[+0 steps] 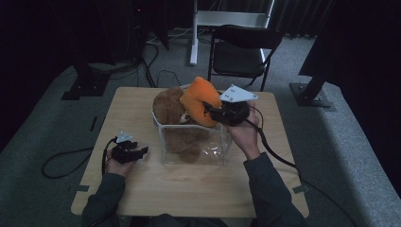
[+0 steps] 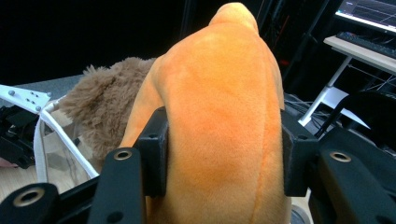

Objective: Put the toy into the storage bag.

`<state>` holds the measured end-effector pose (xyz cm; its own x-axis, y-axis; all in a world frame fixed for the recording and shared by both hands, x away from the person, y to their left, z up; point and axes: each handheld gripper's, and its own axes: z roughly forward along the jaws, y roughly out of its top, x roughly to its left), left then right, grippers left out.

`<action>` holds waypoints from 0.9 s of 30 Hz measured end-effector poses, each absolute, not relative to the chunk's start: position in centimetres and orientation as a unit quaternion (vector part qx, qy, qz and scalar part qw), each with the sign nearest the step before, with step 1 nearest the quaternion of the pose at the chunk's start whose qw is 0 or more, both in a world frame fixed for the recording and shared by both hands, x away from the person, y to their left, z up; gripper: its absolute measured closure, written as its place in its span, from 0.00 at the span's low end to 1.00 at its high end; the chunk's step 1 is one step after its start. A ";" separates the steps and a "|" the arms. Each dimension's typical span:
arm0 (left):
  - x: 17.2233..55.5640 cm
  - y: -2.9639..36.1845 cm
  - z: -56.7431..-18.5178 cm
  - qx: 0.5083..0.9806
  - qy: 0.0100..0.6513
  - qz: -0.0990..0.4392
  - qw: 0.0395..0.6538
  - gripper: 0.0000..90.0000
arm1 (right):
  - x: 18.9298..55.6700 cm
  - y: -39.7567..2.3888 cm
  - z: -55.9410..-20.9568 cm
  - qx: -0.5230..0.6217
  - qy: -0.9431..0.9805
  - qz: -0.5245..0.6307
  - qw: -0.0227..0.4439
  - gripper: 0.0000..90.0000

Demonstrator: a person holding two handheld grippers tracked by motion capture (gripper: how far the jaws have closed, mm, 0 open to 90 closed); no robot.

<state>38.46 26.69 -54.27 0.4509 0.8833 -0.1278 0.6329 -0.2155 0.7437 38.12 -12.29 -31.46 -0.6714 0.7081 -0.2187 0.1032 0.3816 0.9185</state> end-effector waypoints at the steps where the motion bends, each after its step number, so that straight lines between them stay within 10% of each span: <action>1: 38.5 26.7 -54.3 0.762 0.497 0.164 0.381 0.43 | 38.1 -12.3 -31.6 0.264 0.772 0.489 0.307 0.53; 27: 38.5 26.7 -54.3 0.762 0.497 0.164 0.381 0.43 | 38.0 -13.0 -34.1 0.277 0.787 0.473 0.283 0.52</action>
<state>38.46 26.70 -54.26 0.4514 0.8831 -0.1281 0.6331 -0.2157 0.7434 38.04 -13.00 -34.06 -0.6865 0.7038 -0.1827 0.1687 0.3986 0.9015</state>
